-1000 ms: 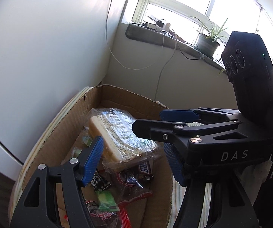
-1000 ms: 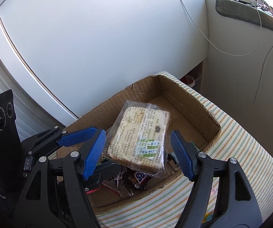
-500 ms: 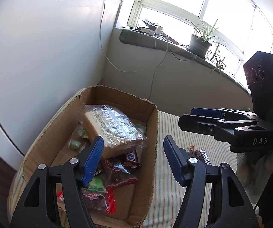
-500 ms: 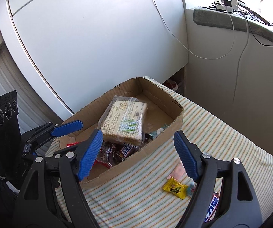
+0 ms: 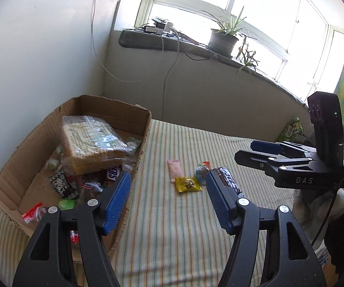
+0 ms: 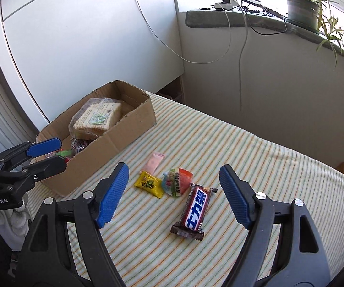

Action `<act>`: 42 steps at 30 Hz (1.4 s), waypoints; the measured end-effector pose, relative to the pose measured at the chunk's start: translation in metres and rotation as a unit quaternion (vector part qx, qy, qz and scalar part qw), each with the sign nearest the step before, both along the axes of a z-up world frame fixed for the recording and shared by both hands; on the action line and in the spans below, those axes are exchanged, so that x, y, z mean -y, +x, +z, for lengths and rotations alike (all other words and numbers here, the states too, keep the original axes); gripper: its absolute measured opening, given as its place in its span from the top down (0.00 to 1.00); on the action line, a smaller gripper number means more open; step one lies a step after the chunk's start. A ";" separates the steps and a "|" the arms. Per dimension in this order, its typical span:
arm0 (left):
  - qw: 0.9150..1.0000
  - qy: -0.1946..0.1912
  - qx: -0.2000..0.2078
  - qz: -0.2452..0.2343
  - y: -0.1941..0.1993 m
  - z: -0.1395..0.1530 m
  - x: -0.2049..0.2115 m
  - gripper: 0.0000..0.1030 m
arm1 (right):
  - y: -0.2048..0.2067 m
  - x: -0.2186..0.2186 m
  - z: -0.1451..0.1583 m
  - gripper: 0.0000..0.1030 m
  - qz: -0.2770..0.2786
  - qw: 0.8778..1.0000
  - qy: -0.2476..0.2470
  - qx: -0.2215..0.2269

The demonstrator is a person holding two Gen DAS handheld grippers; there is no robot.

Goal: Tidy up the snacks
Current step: 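Withdraw both grippers from the box back to the remaining snacks, then close the right gripper on the blue-white bar while the left grips the yellow packet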

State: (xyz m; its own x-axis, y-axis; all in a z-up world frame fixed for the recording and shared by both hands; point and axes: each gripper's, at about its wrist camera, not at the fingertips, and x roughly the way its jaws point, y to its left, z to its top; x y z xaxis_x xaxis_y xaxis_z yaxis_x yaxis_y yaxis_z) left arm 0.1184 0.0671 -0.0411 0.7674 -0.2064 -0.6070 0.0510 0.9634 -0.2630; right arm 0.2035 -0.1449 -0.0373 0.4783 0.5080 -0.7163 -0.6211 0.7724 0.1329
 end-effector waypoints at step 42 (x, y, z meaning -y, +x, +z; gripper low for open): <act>0.990 0.071 -0.086 -0.088 0.066 -0.061 0.062 0.59 | 0.016 0.017 -0.072 0.39 0.007 0.996 -0.078 -0.049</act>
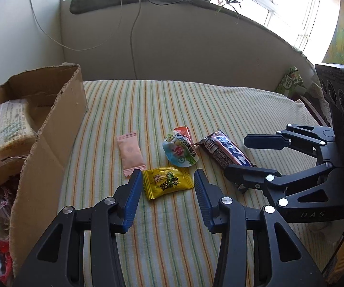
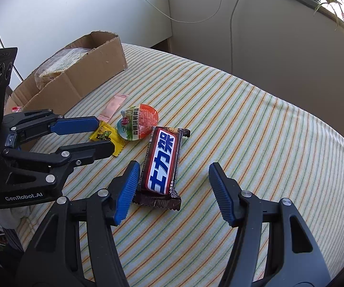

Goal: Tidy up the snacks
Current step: 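Close the right gripper on the blue-white bar while the left grips the yellow packet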

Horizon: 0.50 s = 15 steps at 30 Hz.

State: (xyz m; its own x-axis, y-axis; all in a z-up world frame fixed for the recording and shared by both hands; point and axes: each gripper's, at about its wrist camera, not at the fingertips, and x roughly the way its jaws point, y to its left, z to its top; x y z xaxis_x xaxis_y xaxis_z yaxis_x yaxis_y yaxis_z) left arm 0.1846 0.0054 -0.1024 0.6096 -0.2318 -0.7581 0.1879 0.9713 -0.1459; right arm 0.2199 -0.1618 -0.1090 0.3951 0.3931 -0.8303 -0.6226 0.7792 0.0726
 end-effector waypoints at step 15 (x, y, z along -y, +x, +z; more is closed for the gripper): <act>0.997 0.070 0.000 -0.028 0.004 -0.011 0.027 0.61 | 0.010 -0.012 -0.001 0.39 0.015 0.999 -0.048 0.022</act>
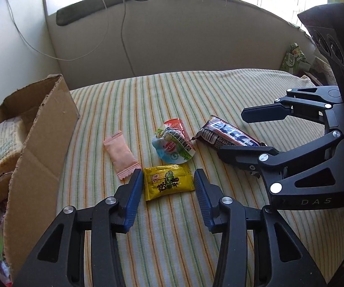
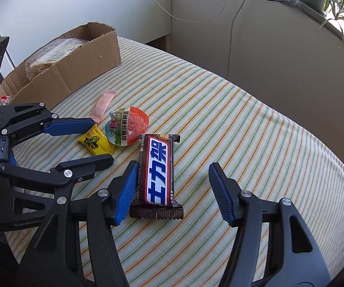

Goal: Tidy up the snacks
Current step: 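Close the right gripper on the blue-white bar while the left grips the yellow packet, then carry the blue-white bar with the right gripper while the left carries the yellow packet toward the box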

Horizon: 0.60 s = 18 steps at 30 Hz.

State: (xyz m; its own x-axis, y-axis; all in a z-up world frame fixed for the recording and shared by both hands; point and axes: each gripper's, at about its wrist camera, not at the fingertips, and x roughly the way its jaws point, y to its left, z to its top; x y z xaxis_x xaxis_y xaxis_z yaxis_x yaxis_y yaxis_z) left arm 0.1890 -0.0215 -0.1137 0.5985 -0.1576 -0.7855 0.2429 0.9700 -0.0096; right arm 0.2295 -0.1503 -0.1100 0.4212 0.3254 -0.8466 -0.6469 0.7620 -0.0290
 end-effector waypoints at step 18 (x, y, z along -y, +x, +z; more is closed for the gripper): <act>0.998 -0.060 0.013 0.014 -0.018 0.016 -0.009 0.73 | -0.014 0.010 0.015 0.71 0.000 1.000 0.030 -0.010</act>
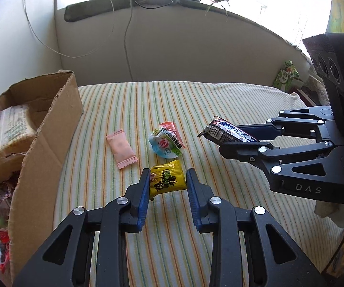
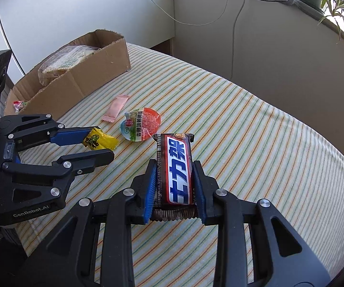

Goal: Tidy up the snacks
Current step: 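Carry the blue-white bar with the right gripper while the left carries the yellow packet toward the box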

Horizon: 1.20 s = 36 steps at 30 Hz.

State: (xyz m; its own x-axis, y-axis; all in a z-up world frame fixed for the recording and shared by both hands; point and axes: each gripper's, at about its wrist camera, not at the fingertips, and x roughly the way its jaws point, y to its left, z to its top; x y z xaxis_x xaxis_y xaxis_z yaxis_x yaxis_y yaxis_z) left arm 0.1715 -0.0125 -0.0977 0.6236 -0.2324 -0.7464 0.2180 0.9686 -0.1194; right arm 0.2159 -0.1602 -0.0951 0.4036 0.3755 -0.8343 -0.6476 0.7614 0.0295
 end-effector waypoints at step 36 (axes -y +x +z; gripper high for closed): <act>0.989 0.007 0.109 0.099 -0.079 0.073 -0.100 0.73 | -0.062 -0.090 0.066 0.71 0.084 0.994 0.044 0.048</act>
State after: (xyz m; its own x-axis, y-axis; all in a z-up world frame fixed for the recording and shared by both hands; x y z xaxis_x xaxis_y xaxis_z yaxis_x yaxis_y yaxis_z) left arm 0.0924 0.0877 -0.0249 0.8023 -0.0798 -0.5916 0.0432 0.9962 -0.0759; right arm 0.1535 -0.0701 -0.0288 0.4045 0.5140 -0.7564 -0.7690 0.6388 0.0228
